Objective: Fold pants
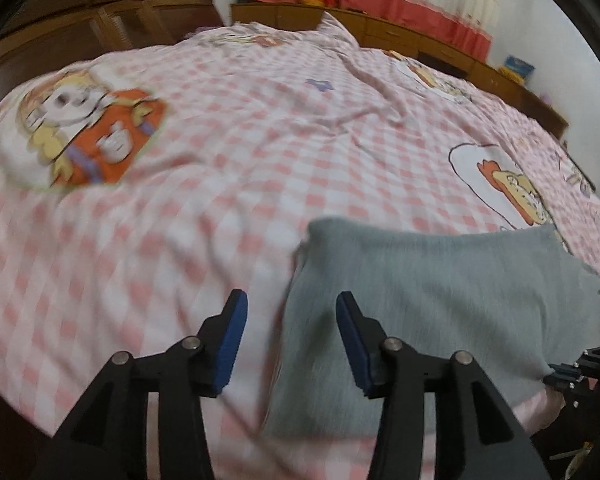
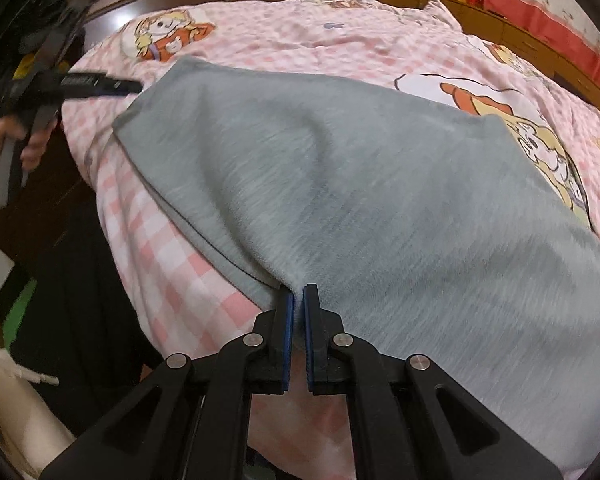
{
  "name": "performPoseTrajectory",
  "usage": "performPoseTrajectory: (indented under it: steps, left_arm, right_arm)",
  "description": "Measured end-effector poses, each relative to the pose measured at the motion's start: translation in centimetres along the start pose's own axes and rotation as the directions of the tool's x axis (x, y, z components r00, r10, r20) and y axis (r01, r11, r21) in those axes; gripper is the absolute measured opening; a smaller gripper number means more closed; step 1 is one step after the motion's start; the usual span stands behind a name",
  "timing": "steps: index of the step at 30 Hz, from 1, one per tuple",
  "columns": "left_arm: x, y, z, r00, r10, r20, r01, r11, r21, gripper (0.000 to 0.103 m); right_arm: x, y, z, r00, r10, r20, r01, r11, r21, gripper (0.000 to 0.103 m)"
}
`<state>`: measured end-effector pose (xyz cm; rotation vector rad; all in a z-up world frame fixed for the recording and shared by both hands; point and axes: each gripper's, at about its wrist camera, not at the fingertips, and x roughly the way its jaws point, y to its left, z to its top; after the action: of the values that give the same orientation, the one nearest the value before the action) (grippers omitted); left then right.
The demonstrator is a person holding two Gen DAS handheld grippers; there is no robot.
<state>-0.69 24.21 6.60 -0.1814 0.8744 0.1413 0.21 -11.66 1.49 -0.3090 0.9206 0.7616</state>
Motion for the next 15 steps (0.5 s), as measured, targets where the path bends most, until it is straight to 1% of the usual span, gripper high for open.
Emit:
performPoseTrajectory:
  steps: [2,4,6,7,9,10,11,12,13,15]
  left_arm:
    - [-0.9,0.4,-1.2,1.000,-0.004,0.003,0.005,0.999,-0.032,0.050]
    - [-1.3,0.2,-1.8,1.000,-0.010,0.005,0.010,0.999,-0.040,0.050]
    - [-1.7,-0.4,-1.9,0.999,-0.016,0.028,0.017,0.999,-0.037,0.050]
    - [-2.0,-0.7,-1.8,0.998,-0.010,0.054,0.011,0.999,-0.031,0.050]
    - [-2.0,-2.0,-1.0,0.994,-0.001,0.106,0.002,1.000,-0.016,0.049]
    - [-1.8,-2.5,-0.7,0.993,-0.017,0.117,0.019,1.000,-0.017,0.048]
    - [-1.4,-3.1,-0.3,0.992,-0.043,0.120,0.046,0.999,-0.016,0.048]
    - [-0.8,-3.7,0.0,0.991,-0.069,0.117,0.070,0.997,-0.011,0.048]
    - [-0.2,-4.1,0.3,0.991,-0.080,0.111,0.082,0.997,-0.007,0.048]
    - [2.1,-4.9,0.3,0.997,-0.038,0.067,0.039,0.999,-0.007,0.048]
  right_arm:
    - [-0.5,0.2,0.1,1.000,-0.005,0.015,0.005,1.000,0.016,0.006]
    - [-1.1,0.6,0.1,0.999,-0.010,0.035,0.010,1.000,0.015,0.006]
    - [-1.6,0.8,0.0,0.999,-0.009,0.050,0.008,1.000,0.026,0.006]
    - [-1.5,0.6,-0.1,0.999,-0.007,0.052,0.005,0.999,0.038,0.007]
    - [-0.5,-0.2,-0.3,1.000,0.005,0.030,-0.008,0.995,0.102,0.009]
    - [-0.1,-0.7,-0.5,0.999,0.017,0.027,-0.020,0.991,0.135,0.009]
    - [0.0,-1.2,-0.8,0.998,0.036,0.043,-0.043,0.985,0.169,0.010]
    - [-0.3,-1.5,-0.9,0.998,0.048,0.052,-0.057,0.980,0.191,0.015]
    - [-0.7,-1.7,-1.0,0.997,0.051,0.049,-0.061,0.977,0.205,0.017]
    - [-1.8,-2.1,-1.5,0.998,0.043,0.043,-0.052,0.971,0.231,0.028]
